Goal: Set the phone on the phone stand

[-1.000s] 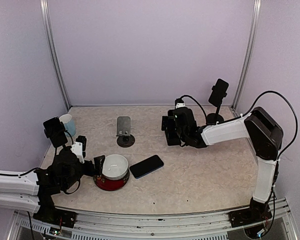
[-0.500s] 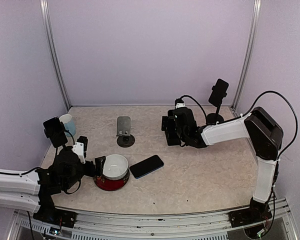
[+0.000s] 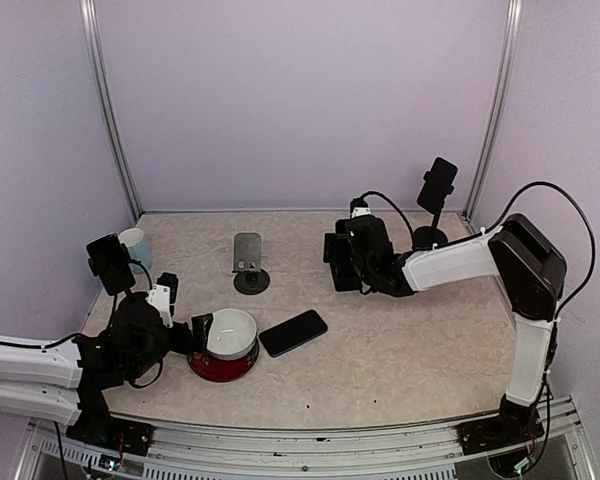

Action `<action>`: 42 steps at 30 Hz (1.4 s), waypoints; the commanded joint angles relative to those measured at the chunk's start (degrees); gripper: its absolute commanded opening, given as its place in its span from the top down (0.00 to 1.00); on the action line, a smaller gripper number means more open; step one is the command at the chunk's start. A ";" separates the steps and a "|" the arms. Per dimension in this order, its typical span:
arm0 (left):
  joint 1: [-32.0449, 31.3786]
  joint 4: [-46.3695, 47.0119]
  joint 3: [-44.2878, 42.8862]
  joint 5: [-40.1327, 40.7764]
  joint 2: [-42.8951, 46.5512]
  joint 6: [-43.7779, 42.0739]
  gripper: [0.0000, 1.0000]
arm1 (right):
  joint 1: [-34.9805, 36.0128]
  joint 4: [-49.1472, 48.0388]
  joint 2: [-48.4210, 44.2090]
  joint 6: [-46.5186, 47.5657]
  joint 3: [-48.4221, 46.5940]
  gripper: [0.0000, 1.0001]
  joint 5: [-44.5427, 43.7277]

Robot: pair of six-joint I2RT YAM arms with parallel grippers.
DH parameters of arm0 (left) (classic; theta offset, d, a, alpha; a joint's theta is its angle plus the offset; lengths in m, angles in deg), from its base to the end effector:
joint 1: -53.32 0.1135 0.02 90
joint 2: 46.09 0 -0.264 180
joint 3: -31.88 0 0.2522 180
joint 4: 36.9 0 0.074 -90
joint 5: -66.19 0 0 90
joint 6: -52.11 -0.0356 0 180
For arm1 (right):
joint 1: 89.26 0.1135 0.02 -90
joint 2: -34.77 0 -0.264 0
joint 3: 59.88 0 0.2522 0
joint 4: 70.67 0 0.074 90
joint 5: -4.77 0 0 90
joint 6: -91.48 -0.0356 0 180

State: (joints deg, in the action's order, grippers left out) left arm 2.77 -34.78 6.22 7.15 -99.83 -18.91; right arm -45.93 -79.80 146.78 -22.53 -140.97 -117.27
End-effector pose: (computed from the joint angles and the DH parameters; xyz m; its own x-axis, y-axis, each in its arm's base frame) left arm 0.1287 -0.1276 0.1619 -0.3828 0.0263 -0.9235 0.2578 0.9629 -0.0795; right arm 0.3272 0.2827 0.1900 -0.3375 0.1558 -0.9283 -0.0942 0.9757 0.1979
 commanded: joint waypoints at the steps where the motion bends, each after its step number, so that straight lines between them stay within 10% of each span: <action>1: 0.44 0.64 -1.82 0.09 0.25 -0.54 0.01 | -0.38 0.28 -0.22 -1.10 0.88 0.00 -0.15; 42: 0.42 0.35 -0.24 0.55 4.91 -0.36 0.01 | 1.78 6.07 -14.25 -1.21 7.45 0.00 4.29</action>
State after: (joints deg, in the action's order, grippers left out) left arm 2.77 -34.81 5.76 7.15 -96.96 -18.89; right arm -44.62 -74.40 137.25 -23.54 -137.87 -114.99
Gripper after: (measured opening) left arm 0.988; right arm 0.999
